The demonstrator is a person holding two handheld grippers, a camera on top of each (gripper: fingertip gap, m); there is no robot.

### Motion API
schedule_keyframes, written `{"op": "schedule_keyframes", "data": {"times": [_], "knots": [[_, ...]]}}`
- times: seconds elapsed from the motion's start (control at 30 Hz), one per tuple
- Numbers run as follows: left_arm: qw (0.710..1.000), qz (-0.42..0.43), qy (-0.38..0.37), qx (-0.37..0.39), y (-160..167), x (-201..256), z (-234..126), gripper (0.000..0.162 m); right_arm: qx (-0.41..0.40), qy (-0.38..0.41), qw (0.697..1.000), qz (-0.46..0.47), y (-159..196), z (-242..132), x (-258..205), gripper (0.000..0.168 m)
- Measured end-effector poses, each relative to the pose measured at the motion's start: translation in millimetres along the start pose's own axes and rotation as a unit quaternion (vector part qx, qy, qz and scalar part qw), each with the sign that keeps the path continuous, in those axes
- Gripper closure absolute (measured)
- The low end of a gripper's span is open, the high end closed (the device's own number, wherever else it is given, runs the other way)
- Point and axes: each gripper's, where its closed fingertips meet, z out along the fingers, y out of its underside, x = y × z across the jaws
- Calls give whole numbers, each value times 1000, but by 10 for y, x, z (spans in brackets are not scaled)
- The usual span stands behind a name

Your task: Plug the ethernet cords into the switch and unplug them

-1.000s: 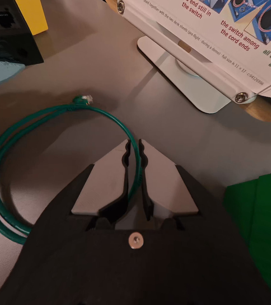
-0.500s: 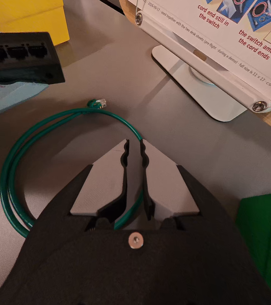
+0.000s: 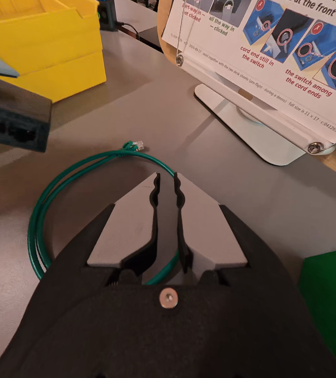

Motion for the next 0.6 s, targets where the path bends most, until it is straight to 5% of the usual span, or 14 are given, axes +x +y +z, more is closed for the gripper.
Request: {"op": "schedule_keyframes", "data": {"times": [0.13, 0.3, 0.43, 0.6], "knots": [[979, 148, 136, -36, 124, 256, -155, 129, 6, -9, 1000, 10, -22, -13, -10, 158], [927, 237, 276, -93, 336, 708, -268, 130, 6, -11, 1000, 8, -19, -7, -21, 158], [884, 307, 299, -186, 650, 747, -210, 130, 3, -14, 1000, 9, -5, 6, -31, 158], [866, 314, 318, -221, 718, 768, -111, 129, 1, -15, 1000, 9, 3, 15, -30, 158]]}}
